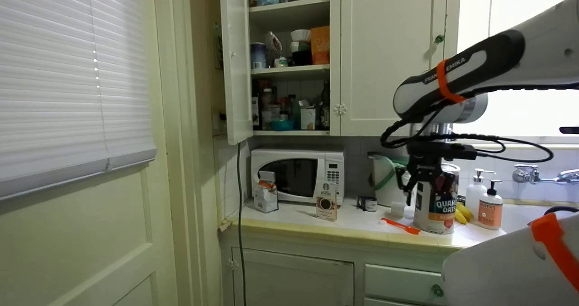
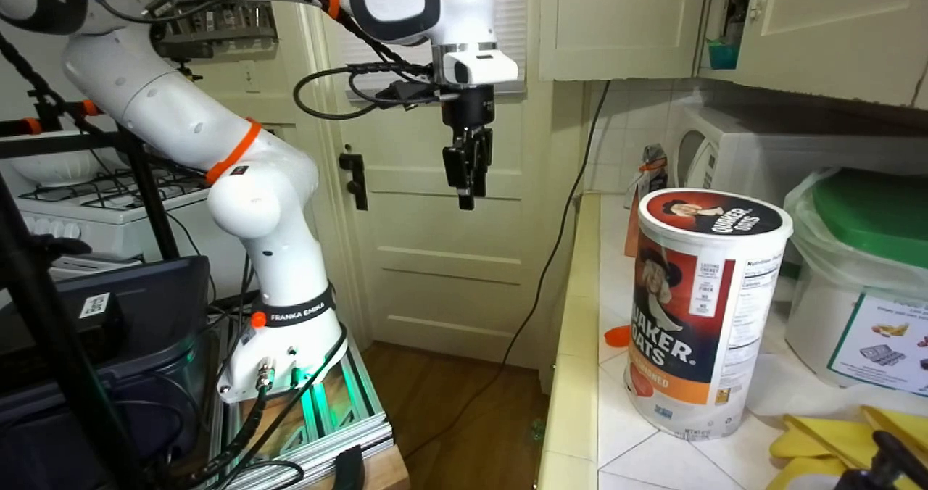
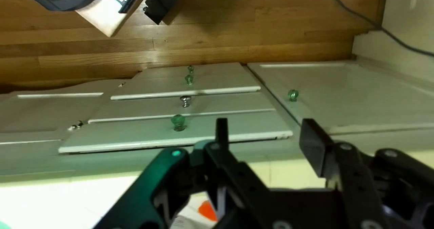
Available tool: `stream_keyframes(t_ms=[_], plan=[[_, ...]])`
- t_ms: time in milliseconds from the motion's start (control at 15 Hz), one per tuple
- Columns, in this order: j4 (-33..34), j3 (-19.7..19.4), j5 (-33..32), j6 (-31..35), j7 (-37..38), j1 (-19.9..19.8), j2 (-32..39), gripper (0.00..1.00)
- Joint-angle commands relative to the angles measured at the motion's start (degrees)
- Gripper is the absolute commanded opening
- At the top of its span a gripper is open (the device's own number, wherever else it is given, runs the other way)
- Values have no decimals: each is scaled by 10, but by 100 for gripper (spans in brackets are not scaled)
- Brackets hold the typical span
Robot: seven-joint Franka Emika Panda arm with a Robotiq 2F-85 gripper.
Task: Move the container of oats to the left.
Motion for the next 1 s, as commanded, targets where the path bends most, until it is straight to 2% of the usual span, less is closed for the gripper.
stream_keyframes(t_ms=[0, 200, 267, 333, 400, 800, 867, 933], plan=[[15, -32, -23, 29, 8, -74, -25, 26], [30, -43, -30, 92, 31, -124, -8, 4], [28, -40, -31, 120, 40, -142, -3, 0], [27, -37, -33, 156, 49, -158, 9, 0], [27, -37, -11, 114, 14, -144, -10, 0], [27, -31, -11, 121, 12, -151, -8, 1], [26, -24, -13, 177, 48, -162, 10, 0], [38, -26, -13, 188, 52, -164, 30, 0]])
